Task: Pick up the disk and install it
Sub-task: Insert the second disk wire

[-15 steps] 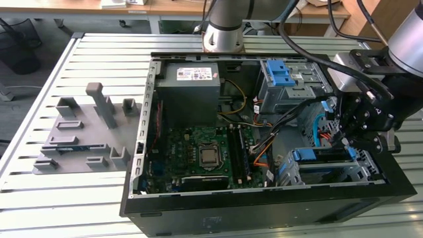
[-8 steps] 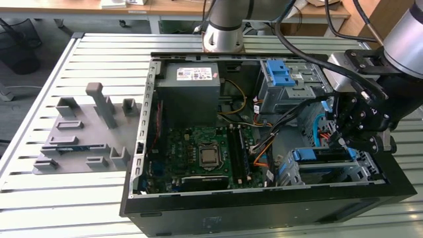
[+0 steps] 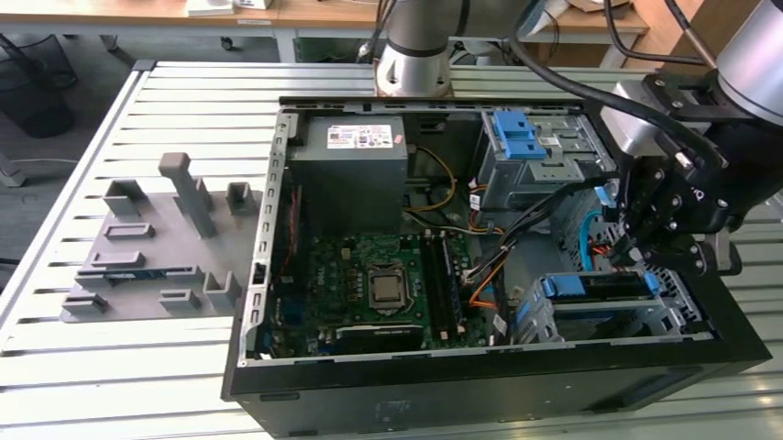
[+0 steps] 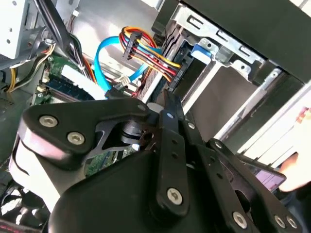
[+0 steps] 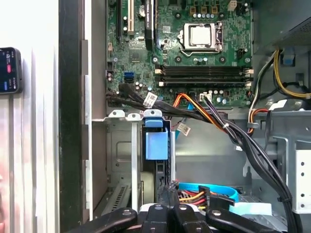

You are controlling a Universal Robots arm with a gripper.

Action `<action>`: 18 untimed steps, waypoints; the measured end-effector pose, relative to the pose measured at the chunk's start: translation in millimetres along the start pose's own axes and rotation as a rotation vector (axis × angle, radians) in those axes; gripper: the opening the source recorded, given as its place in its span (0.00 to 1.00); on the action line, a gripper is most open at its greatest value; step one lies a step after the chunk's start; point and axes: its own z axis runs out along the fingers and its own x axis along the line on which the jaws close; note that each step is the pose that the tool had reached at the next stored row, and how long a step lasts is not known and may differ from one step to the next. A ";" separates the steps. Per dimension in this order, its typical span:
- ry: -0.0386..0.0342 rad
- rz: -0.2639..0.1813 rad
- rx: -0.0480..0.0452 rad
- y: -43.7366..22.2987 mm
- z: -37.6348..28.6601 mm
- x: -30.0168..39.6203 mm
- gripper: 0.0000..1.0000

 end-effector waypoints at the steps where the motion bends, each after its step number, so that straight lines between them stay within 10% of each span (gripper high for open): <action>1: 0.0001 0.000 0.0000 0.0 -1.9 0.0 0.11; 10: -0.0018 0.000 0.0000 14.0 -3.9 0.4 0.11; 18: -0.0020 0.000 0.0000 14.3 -20.4 0.1 0.11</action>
